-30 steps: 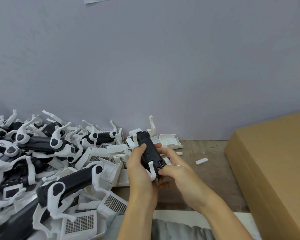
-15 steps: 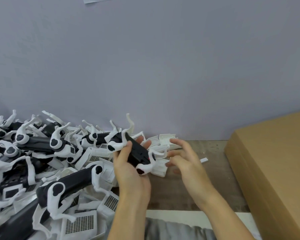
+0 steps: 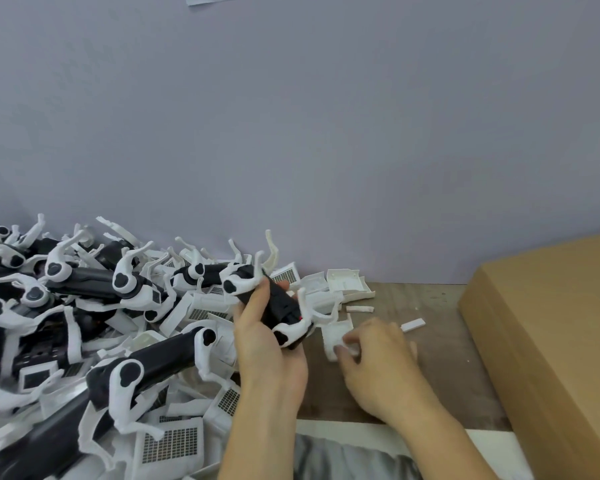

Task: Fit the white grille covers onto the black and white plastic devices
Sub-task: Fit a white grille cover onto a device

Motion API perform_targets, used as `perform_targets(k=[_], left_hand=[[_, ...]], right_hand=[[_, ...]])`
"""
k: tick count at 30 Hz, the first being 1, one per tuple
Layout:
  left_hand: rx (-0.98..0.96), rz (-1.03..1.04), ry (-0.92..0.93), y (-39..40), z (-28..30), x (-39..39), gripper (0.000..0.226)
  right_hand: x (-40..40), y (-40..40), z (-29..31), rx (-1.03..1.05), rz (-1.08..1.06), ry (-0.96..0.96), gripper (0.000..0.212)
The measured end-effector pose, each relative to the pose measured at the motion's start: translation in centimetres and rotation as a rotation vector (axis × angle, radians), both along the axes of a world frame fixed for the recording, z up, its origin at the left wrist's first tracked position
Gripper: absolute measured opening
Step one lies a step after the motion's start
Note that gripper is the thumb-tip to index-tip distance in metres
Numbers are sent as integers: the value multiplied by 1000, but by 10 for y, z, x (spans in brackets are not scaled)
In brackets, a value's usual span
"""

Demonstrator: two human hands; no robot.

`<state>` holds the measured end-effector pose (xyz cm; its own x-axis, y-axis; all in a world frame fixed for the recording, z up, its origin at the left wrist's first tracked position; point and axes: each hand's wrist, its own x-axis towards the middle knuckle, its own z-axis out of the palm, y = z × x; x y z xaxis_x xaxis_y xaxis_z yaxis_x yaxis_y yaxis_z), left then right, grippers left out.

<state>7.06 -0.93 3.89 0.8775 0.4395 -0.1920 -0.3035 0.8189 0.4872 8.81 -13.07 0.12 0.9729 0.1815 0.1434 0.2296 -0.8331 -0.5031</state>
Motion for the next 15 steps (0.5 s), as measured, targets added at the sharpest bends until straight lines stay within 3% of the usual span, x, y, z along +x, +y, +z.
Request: perform_targets(k=[3,6,10,12,15], left_hand=[[135,-78,21,-5,2,2,45],[238,-153,89,-9,1,1,38],[468,-187,265,-8,-2,2,58],[514,-209,286,-10,-3,4,59],[580,-201,292,-13,-4,4,45]], right_hand=[[3,-6,9,219,-164,-71,16],[3,-15,14,323,-267,-81,13],[4,-26,19,441,-326,-129,15],[5,-30,21,467,-322,-166,27],[7,-33,21,507,-340,-167,39]])
